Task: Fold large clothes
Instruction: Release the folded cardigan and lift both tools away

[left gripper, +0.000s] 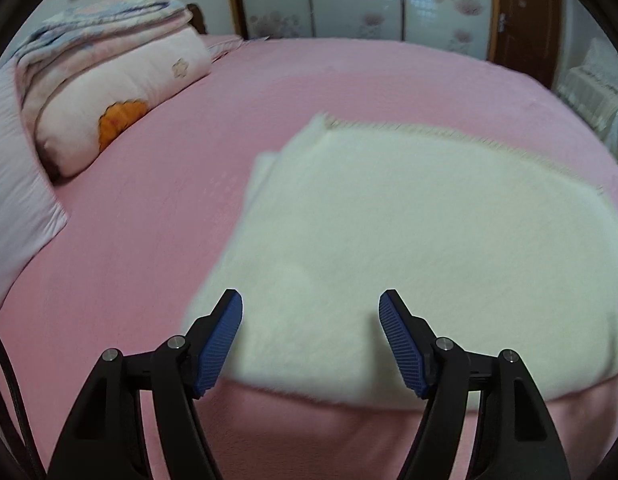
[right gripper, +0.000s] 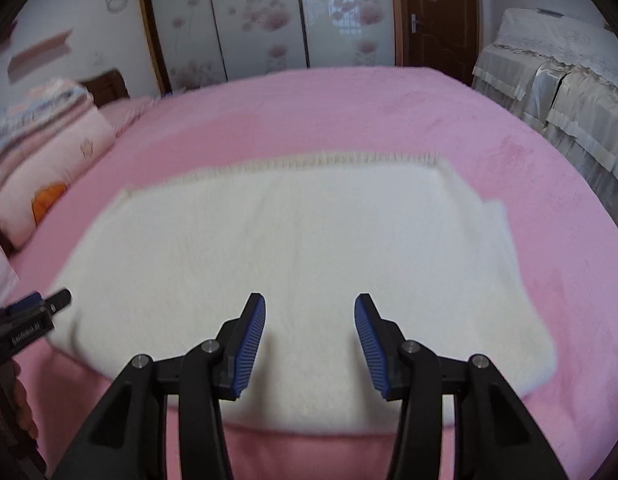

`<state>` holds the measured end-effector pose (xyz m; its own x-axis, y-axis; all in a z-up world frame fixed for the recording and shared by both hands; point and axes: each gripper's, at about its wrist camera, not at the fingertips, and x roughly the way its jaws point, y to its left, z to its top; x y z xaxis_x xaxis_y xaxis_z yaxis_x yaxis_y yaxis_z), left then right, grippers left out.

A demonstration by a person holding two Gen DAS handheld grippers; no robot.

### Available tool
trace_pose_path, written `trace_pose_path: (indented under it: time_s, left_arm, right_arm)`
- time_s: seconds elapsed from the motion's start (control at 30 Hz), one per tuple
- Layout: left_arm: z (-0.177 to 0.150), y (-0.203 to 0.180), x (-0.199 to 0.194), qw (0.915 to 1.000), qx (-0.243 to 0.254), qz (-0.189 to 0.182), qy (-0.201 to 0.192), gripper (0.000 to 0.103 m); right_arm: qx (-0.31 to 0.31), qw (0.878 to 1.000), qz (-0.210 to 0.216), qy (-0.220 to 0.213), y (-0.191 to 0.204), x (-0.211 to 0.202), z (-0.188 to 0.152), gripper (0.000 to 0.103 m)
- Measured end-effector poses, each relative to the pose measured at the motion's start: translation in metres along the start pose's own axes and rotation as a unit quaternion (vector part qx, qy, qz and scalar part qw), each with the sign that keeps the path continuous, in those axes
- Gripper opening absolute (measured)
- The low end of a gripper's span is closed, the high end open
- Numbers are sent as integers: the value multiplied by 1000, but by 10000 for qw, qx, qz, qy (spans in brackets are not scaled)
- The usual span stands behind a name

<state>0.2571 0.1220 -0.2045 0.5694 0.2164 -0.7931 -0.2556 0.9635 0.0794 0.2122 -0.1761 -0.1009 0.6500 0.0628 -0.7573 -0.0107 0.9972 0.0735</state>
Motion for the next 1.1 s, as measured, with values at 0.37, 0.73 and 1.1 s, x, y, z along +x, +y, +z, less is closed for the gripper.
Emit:
trace_pose_path:
  time_s: [0.37, 0.73, 1.1]
  left_arm:
    - [-14, 54, 27, 9990, -403, 42, 202, 82]
    - [-21, 72, 33, 9961, -758, -229, 395, 84]
    - [-9, 70, 16, 9958, -608, -179, 655, 84]
  right_arm:
    - [383, 9940, -1027, 52, -114, -8, -45, 27]
    - [371, 9910, -1282, 37, -111, -9, -48, 29]
    - [652, 9900, -1236, 199, -109, -21, -46, 39]
